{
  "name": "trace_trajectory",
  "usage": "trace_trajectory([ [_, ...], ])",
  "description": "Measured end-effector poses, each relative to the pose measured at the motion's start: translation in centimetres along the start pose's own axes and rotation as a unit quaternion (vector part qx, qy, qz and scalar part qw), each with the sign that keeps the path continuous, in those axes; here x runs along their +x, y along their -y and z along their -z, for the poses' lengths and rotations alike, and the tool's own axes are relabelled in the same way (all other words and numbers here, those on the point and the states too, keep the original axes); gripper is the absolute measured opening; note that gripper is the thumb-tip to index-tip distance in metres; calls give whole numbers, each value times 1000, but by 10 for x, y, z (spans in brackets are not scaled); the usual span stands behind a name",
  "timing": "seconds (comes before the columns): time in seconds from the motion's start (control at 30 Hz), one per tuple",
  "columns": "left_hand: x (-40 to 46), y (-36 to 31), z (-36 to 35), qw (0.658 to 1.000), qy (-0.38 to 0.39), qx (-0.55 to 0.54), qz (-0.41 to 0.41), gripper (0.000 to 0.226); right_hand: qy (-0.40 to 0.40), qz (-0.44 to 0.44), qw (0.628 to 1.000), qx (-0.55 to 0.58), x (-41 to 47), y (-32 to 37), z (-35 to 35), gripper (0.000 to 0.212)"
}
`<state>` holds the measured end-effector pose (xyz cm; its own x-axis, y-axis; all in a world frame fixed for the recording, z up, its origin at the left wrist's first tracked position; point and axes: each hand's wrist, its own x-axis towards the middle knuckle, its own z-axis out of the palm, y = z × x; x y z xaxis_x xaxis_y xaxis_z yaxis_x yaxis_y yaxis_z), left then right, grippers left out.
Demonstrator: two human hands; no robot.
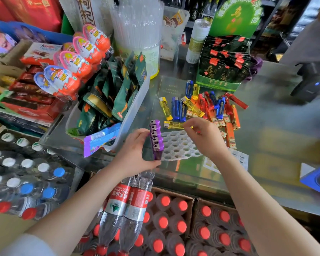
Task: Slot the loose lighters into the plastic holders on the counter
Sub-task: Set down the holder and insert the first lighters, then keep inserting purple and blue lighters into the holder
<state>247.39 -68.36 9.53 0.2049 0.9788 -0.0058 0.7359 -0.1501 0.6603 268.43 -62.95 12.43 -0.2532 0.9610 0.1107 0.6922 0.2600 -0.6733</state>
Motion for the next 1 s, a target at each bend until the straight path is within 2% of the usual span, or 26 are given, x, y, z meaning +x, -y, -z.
trace_trajectory([
  [0.27,10,5,1,1000,-6,-12,5,82,-58,-40,995,-68,58,-1,-22,21],
  [0.43,10,6,-3,999,-31,17,-10,91,-23,-78,984,-159,80,6,-35,15],
  [0.57,11,9,-4,999,-25,25,-15,89,3,-139,976,-169,92,13,-41,10],
  [0.73,10,11,-3,999,-21,17,-22,83,43,-169,978,-110,101,14,-41,22],
  [0.87,10,11,-1,999,-4,21,-31,87,81,-142,984,-69,98,18,-26,8],
  [1.0,8,9,0,999,-6,25,-43,88,61,-137,988,45,71,23,-11,18],
])
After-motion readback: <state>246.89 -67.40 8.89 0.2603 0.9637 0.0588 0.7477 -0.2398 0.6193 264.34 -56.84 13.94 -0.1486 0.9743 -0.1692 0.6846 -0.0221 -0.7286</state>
